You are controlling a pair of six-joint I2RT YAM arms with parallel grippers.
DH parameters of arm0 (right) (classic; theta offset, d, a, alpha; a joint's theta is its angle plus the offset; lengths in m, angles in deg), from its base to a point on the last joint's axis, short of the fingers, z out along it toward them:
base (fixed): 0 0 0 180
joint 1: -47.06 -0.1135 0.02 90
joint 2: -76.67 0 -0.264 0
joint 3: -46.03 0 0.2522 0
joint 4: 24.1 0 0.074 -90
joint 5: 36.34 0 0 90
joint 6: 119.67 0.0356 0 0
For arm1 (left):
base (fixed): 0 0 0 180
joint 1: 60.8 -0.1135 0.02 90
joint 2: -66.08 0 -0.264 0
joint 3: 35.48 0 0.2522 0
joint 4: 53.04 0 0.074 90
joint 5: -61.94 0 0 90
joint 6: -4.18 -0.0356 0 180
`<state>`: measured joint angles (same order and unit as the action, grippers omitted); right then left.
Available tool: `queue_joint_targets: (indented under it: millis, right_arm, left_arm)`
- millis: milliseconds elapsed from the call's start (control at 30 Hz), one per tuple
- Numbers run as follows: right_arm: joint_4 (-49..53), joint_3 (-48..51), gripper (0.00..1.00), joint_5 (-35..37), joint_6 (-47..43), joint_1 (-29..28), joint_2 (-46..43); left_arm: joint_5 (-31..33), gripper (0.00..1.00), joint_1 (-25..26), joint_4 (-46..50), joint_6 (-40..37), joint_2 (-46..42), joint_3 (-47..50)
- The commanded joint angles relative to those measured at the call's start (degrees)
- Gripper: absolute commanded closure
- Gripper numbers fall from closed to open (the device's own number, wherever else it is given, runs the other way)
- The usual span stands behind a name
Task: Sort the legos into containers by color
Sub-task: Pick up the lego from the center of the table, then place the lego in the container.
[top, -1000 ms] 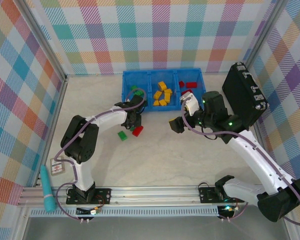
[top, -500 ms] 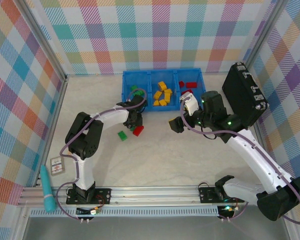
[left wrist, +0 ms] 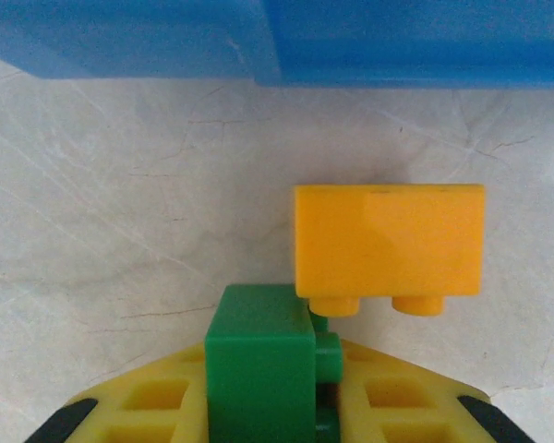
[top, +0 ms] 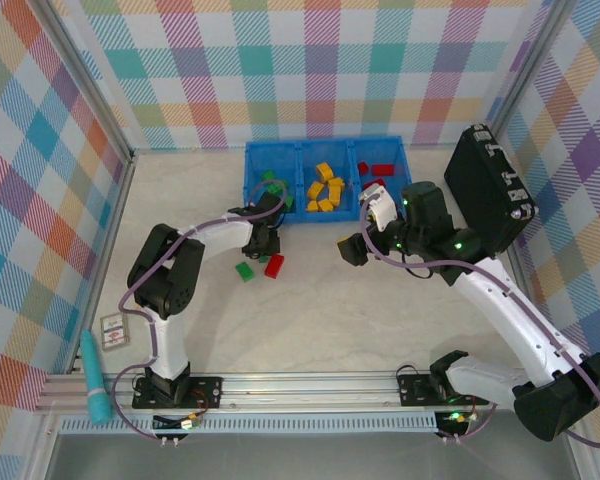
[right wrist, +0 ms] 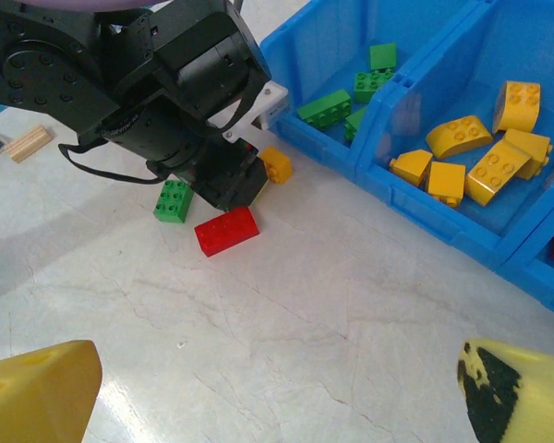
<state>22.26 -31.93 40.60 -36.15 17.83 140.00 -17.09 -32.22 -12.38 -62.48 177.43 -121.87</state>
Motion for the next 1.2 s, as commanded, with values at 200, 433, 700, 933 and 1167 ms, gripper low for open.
queue_joint_targets:
  millis: [200, 433, 700, 933, 1167]
  right_arm:
    - [-0.6, -0.9, 0.01, -0.1, 0.4, -0.3, -0.5]
    - [-1.1, -0.6, 0.01, -0.4, 0.4, -0.3, -0.8]
    - [-1.0, 0.0, 0.01, 0.2, 0.4, -0.3, -2.4]
    - [-0.8, -1.4, 0.01, -2.6, 0.4, -0.3, -1.6]
    - [-2.0, 0.1, 0.01, -5.5, 2.8, -0.2, -2.3]
  left_arm:
    - [-0.1, 0.85, -0.7, 9.8, -1.0, -8.1, -6.6]
    - [0.2, 0.85, -0.8, 5.7, -4.1, -6.6, -17.8]
    - [3.1, 0.86, -2.2, -1.2, -4.1, 5.3, -28.4]
    - [3.3, 0.86, -3.9, -3.9, -3.7, 12.1, -33.3]
    - [0.7, 0.66, -5.3, -3.6, -5.8, 14.9, -35.5]
